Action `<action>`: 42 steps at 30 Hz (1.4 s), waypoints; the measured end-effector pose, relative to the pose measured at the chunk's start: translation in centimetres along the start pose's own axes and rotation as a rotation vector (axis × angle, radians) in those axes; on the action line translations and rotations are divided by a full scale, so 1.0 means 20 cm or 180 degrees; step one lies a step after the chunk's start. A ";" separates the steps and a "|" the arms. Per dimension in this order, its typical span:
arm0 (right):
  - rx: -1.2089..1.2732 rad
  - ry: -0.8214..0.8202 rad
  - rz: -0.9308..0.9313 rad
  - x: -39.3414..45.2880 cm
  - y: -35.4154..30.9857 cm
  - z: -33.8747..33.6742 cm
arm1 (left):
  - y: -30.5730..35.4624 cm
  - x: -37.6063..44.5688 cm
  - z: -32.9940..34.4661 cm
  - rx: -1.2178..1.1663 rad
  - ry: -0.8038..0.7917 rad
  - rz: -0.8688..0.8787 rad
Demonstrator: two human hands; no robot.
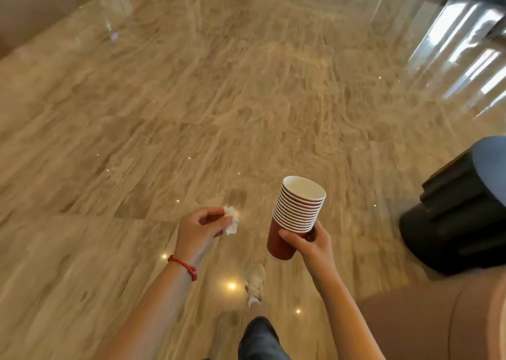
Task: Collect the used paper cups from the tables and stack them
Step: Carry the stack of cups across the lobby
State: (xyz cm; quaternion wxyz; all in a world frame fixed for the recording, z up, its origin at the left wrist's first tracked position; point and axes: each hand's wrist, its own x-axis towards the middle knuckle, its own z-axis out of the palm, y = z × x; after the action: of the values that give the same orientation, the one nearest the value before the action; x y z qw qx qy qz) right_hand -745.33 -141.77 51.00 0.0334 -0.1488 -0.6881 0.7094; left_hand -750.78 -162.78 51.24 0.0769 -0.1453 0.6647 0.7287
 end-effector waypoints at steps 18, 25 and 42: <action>-0.0053 -0.0053 0.0168 2.13 -0.35 0.03 | 0.61 1.94 0.79 0.0052 0.0015 0.0032; -0.0074 -0.0019 0.0240 3.09 -0.48 0.15 | 0.83 2.87 1.01 0.0078 -0.0004 -0.0053; -0.0005 0.0332 0.0142 5.19 -0.80 -0.09 | 1.40 4.79 2.06 0.0075 -0.0274 -0.0137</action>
State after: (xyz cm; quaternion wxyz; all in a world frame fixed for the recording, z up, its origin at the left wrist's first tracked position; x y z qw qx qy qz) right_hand -846.27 -113.08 49.56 0.0533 -0.2009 -0.6825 0.7007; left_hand -854.54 -132.57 50.75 0.1228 -0.1272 0.6661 0.7246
